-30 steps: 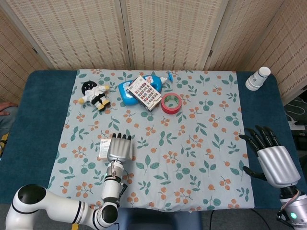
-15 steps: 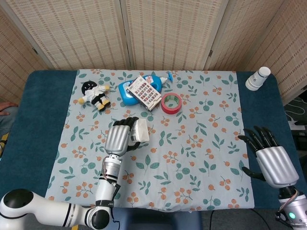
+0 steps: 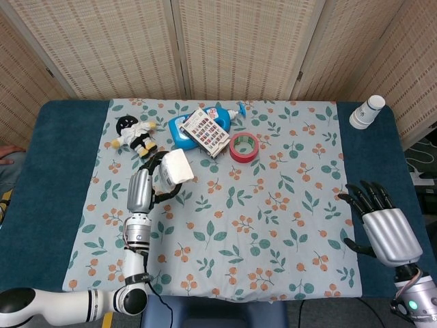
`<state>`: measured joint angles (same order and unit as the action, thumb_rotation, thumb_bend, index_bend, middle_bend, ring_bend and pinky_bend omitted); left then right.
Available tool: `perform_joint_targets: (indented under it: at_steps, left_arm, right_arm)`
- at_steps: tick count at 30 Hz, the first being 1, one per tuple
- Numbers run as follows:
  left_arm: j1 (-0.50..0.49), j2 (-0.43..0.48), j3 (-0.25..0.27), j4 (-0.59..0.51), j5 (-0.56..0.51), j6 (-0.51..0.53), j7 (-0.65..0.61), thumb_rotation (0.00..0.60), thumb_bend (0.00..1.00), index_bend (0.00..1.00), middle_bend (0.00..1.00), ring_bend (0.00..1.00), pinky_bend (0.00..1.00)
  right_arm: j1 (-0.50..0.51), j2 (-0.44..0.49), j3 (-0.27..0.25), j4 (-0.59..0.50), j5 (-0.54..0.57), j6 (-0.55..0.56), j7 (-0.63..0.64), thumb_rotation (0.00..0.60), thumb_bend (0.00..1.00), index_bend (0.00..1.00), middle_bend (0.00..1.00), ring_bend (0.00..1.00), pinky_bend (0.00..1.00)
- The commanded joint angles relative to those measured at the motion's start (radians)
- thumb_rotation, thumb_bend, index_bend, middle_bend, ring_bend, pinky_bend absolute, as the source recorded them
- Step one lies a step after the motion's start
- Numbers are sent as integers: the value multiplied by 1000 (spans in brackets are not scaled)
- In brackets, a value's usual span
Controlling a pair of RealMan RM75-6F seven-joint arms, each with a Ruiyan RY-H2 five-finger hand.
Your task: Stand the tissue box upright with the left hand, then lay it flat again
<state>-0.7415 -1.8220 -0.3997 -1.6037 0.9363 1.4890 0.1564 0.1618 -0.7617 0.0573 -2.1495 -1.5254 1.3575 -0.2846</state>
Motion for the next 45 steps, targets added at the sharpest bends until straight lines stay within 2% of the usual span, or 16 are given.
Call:
perform_joint_targets:
  at_steps: [1,8,17,28,41,45]
  left_arm:
    - [54,-47,-4,93,28,-11,-103,600,274,396,526,284,240]
    - [103,-67,29,152,42,-64,-181,600,222,376,506,256,222]
    - [136,-88,14,189,65,-98,-246,600,223,376,506,256,219]
    - [176,-66,97,200,158,-226,-383,600,223,359,479,236,220]
    - [199,-40,85,239,196,-304,-515,600,222,353,472,228,228]
    - [206,-34,90,241,218,-309,-535,600,218,269,457,212,226]
  right_arm:
    - [2,-2,1,3,6,-3,-1,600,115,203,108,0,66]
    - [10,-15,-3,7,18,-22,-25,600,115,203,108,0,66]
    - [10,-20,-2,7,24,-17,-35,600,115,203,108,0,66]
    - [13,-22,1,8,34,-17,-39,600,115,203,108,0,66]
    - [15,-24,-1,10,37,-19,-43,600,115,204,108,0,66]
    - [16,-26,-2,10,42,-21,-49,600,115,204,108,0,66]
